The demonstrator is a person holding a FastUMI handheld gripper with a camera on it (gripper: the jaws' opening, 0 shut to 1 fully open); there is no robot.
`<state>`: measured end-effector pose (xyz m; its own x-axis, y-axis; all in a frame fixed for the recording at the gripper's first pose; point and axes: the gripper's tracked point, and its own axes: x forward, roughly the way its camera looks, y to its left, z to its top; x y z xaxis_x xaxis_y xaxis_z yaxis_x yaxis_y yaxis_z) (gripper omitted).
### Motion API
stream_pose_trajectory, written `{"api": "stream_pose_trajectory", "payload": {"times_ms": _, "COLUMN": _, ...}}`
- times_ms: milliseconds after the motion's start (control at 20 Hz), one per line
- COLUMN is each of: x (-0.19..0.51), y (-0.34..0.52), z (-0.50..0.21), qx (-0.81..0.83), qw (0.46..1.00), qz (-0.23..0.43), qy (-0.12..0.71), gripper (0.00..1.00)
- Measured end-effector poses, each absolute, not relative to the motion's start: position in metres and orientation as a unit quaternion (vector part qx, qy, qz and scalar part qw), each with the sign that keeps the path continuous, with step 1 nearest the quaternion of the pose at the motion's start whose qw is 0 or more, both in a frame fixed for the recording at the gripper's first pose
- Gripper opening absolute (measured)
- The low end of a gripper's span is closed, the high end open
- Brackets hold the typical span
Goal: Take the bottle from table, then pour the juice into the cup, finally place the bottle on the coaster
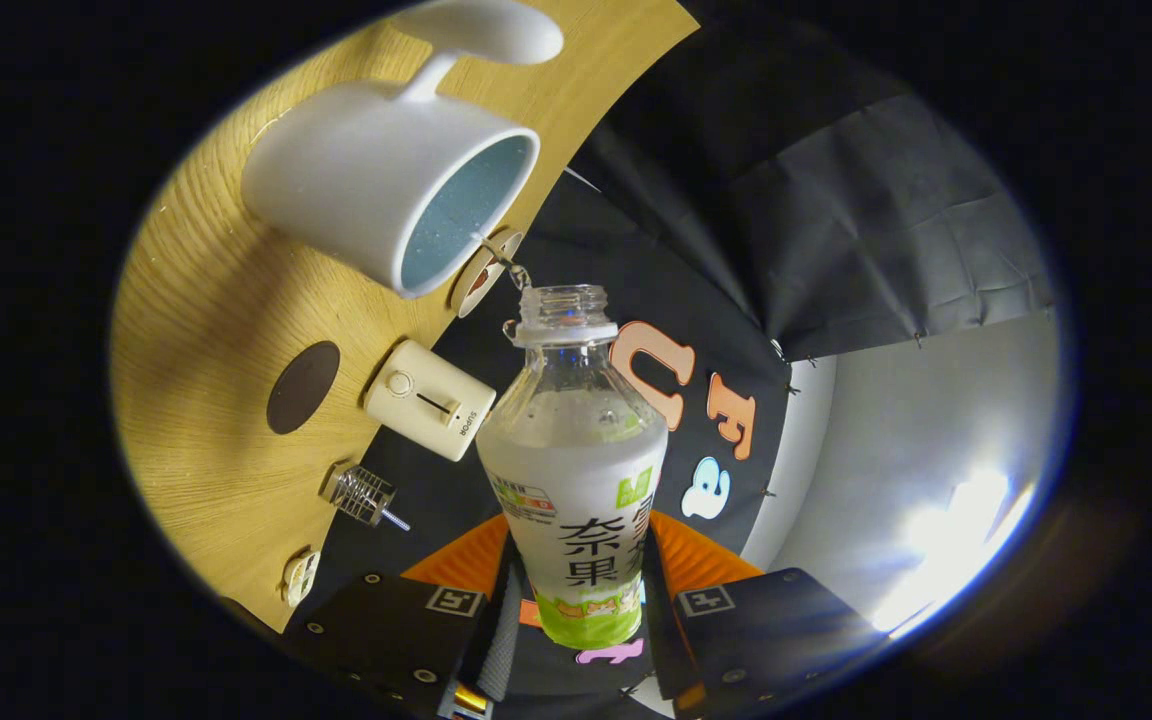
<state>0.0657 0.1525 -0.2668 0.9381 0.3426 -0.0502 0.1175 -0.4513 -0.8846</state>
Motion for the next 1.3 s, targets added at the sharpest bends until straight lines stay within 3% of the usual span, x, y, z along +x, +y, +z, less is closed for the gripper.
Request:
{"api": "stream_pose_trajectory", "payload": {"times_ms": 650, "x": 0.065, "y": 0.150, "z": -0.295, "qx": -0.828, "qw": 0.535, "qz": 0.134, "qy": -0.097, "gripper": 0.56}}
{"api": "stream_pose_trajectory", "payload": {"times_ms": 1050, "x": 0.057, "y": 0.145, "z": -0.324, "qx": -0.755, "qw": 0.635, "qz": 0.161, "qy": -0.025, "gripper": 0.56}}
{"api": "stream_pose_trajectory", "payload": {"times_ms": 1300, "x": 0.065, "y": 0.134, "z": -0.345, "qx": -0.650, "qw": 0.739, "qz": 0.169, "qy": 0.064, "gripper": 0.57}}
